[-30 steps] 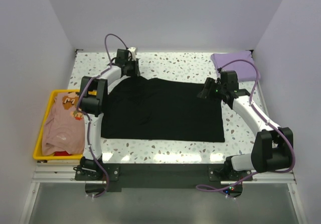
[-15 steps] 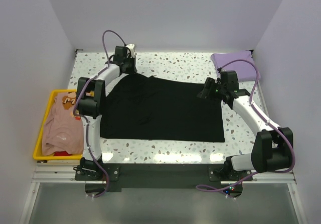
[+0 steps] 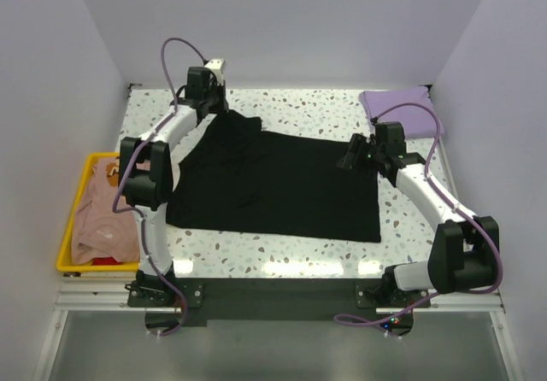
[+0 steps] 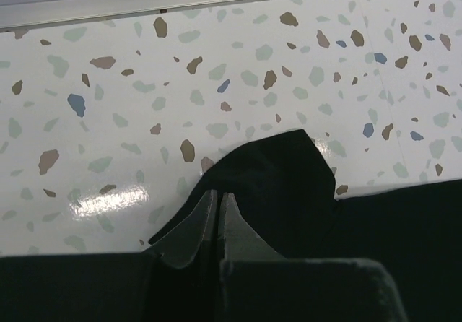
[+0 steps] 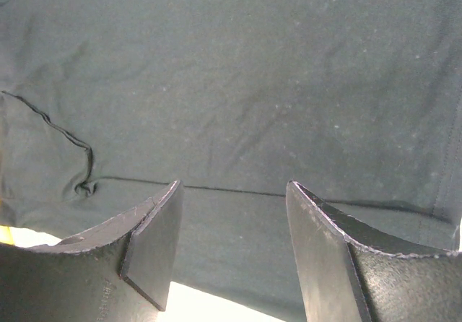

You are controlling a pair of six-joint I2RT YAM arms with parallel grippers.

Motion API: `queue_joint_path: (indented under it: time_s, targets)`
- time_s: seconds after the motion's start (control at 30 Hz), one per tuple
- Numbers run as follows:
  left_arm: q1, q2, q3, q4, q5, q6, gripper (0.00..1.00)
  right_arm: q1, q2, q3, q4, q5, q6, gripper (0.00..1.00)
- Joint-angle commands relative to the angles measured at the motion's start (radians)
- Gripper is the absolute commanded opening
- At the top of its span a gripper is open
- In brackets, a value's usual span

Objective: Fold and stack the t-shirts
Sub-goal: Fold the tshirt

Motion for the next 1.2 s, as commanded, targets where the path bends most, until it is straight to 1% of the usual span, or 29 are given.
queue_joint_path:
  time_s: [0.0, 0.27, 0.3, 0.37, 0.4, 0.47, 0.5, 0.53, 0.6, 0.73, 0.8, 0.83, 0.87, 0.93, 1.0, 1.03, 1.17]
  targets:
    - [0.011, -0.065, -0.027, 0.051, -0.015, -0.008, 0.0, -0.001, 0.002, -0.009, 0.04, 0.022, -0.016, 0.63]
    - [0.011, -0.051, -0.07, 0.053, 0.008, -0.016, 0.0, -0.001, 0.008, -0.012, 0.047, 0.033, -0.01, 0.63]
    - [0.011, -0.04, -0.067, 0.048, 0.009, -0.016, 0.05, -0.002, 0.008, -0.012, 0.052, 0.034, -0.009, 0.63]
    - [0.011, -0.031, -0.05, 0.028, -0.004, -0.016, 0.09, -0.001, 0.014, -0.011, 0.052, 0.042, -0.009, 0.63]
    - [0.011, -0.029, -0.05, 0.027, -0.014, -0.018, 0.2, -0.001, 0.023, -0.008, 0.053, 0.045, -0.009, 0.63]
    - [0.011, -0.034, -0.048, 0.025, -0.076, -0.025, 0.39, -0.001, 0.035, -0.003, 0.05, 0.049, -0.007, 0.63]
    - [0.011, -0.037, -0.048, 0.027, -0.099, -0.027, 0.55, -0.001, 0.04, 0.005, 0.052, 0.055, -0.006, 0.63]
    - [0.011, -0.038, -0.044, 0.031, -0.115, -0.025, 0.61, -0.001, 0.051, 0.008, 0.053, 0.06, -0.006, 0.63]
    - [0.011, -0.014, -0.006, 0.033, -0.147, -0.012, 0.68, -0.001, 0.057, 0.019, 0.055, 0.065, -0.003, 0.63]
    - [0.013, 0.098, 0.169, -0.031, -0.15, 0.008, 0.68, 0.001, 0.074, 0.025, 0.063, 0.071, 0.007, 0.63]
    - [0.014, 0.164, 0.22, -0.051, -0.13, 0.019, 0.68, -0.001, 0.085, 0.025, 0.069, 0.072, 0.01, 0.63]
    - [0.019, 0.184, 0.263, -0.063, -0.029, 0.024, 0.68, -0.001, 0.089, 0.028, 0.072, 0.072, 0.011, 0.63]
    - [0.019, 0.204, 0.283, -0.071, 0.007, 0.027, 0.67, 0.001, 0.1, 0.032, 0.076, 0.072, 0.014, 0.63]
    - [0.019, 0.245, 0.318, -0.084, 0.052, 0.022, 0.67, -0.001, 0.118, 0.045, 0.081, 0.072, 0.02, 0.63]
    - [0.019, 0.267, 0.321, -0.079, 0.074, 0.019, 0.67, -0.001, 0.149, 0.065, 0.096, 0.068, 0.03, 0.63]
    - [0.019, 0.271, 0.318, -0.073, 0.118, 0.021, 0.67, -0.001, 0.157, 0.071, 0.107, 0.056, 0.031, 0.63]
    - [0.019, 0.31, 0.321, -0.061, 0.192, 0.022, 0.67, -0.001, 0.215, 0.106, 0.177, 0.028, 0.05, 0.63]
